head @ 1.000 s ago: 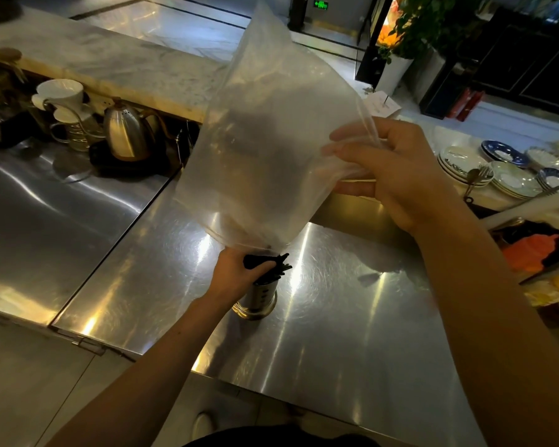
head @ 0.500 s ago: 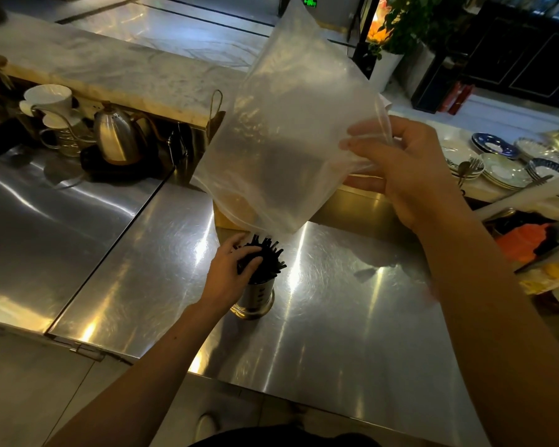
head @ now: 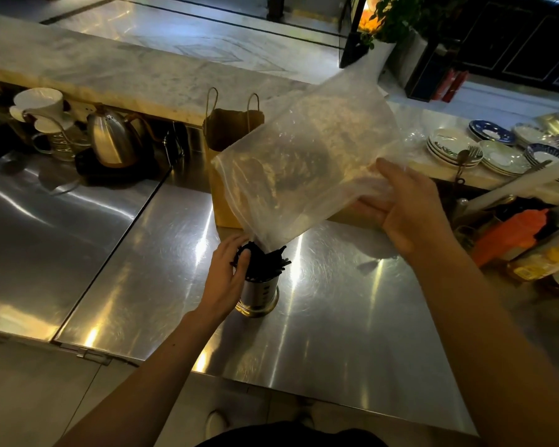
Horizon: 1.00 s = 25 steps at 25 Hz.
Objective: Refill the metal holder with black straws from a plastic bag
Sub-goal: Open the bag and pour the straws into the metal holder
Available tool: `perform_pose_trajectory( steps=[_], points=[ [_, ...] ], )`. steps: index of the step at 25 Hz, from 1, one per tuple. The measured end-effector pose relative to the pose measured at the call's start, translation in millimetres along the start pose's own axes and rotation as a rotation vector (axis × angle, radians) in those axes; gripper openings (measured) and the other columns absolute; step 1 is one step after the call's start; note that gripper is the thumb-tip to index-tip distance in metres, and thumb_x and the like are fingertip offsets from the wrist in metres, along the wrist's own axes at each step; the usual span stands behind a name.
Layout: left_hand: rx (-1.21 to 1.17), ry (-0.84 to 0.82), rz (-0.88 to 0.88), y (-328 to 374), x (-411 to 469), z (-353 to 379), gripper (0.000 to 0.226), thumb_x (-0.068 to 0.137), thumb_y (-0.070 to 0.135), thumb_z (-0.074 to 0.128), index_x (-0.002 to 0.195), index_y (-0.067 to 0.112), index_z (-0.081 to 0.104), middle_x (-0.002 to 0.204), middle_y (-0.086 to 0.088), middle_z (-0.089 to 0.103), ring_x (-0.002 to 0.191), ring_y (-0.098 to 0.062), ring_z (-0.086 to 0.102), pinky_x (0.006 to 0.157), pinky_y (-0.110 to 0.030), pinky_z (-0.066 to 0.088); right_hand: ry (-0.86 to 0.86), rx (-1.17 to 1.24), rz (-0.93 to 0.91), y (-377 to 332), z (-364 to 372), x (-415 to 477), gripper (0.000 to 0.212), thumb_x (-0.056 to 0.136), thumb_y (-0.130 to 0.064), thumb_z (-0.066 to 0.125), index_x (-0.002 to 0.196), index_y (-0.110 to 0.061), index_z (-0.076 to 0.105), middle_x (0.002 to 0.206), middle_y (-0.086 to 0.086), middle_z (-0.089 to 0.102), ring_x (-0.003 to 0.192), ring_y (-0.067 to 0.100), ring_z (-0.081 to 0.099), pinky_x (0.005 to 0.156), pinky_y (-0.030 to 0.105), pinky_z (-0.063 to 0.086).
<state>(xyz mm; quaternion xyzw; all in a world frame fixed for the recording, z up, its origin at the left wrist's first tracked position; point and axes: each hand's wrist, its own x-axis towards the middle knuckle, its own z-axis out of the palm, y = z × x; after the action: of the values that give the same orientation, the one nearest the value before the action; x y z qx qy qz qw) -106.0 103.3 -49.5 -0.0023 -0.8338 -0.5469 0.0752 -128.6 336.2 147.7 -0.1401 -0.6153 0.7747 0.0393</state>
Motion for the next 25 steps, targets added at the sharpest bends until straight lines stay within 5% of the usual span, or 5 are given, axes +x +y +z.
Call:
perform_pose_trajectory(
  steps=[5, 12, 19, 22, 25],
  points=[
    [0.075, -0.02, 0.072, -3.5, 2.2, 3.3, 0.052, 0.096, 0.049, 0.04, 0.138, 0.02, 0.045, 0.146, 0.004, 0.038, 0.125, 0.003, 0.024, 0.11, -0.036, 0.028, 0.038, 0.189, 0.085, 28.3, -13.8, -5.0, 0.036, 0.099, -0.029, 0.054, 0.124, -0.004, 0.059, 0.113, 0.019, 0.071, 0.095, 0.028, 0.073, 0.072, 0.035, 0.061],
    [-0.06, -0.099, -0.03, -15.0, 4.8, 0.7, 0.09, 0.082, 0.083, 0.019, 0.145, 0.022, 0.037, 0.149, -0.002, 0.041, 0.135, -0.019, 0.039, 0.114, -0.048, 0.035, 0.136, 0.385, 0.082, 61.0, -36.3, -7.0, 0.024, 0.1, -0.026, 0.053, 0.114, -0.01, 0.062, 0.132, 0.019, 0.06, 0.098, 0.029, 0.073, 0.069, 0.031, 0.059],
    [-0.133, -0.176, -0.053, -4.9, 9.5, -8.8, 0.077, 0.091, 0.067, 0.023, 0.15, 0.019, 0.029, 0.151, 0.005, 0.033, 0.132, 0.001, 0.029, 0.096, 0.006, 0.021, 0.291, 0.624, 0.084, 95.4, -50.7, -18.6, 0.028, 0.095, -0.019, 0.058, 0.121, -0.007, 0.059, 0.123, 0.021, 0.065, 0.102, 0.031, 0.071, 0.082, 0.036, 0.06],
    [-0.106, -0.188, -0.116, -10.5, 10.4, -5.7, 0.058, 0.099, 0.047, 0.024, 0.151, 0.021, 0.026, 0.157, -0.002, 0.03, 0.141, -0.011, 0.03, 0.106, -0.008, 0.022, 0.377, 0.701, 0.096, 110.4, -55.4, -21.7, 0.013, 0.095, -0.017, 0.057, 0.104, -0.012, 0.064, 0.094, 0.015, 0.075, 0.084, 0.025, 0.075, 0.074, 0.033, 0.061],
    [-0.092, -0.196, -0.137, -21.6, 9.5, -1.2, 0.058, 0.101, 0.051, 0.027, 0.149, 0.018, 0.029, 0.154, -0.008, 0.036, 0.14, -0.022, 0.036, 0.116, -0.038, 0.032, 0.441, 0.779, 0.142, 131.0, -61.6, -17.8, 0.01, 0.095, -0.015, 0.06, 0.1, -0.013, 0.068, 0.096, 0.017, 0.072, 0.083, 0.026, 0.075, 0.074, 0.034, 0.061]
  ],
)
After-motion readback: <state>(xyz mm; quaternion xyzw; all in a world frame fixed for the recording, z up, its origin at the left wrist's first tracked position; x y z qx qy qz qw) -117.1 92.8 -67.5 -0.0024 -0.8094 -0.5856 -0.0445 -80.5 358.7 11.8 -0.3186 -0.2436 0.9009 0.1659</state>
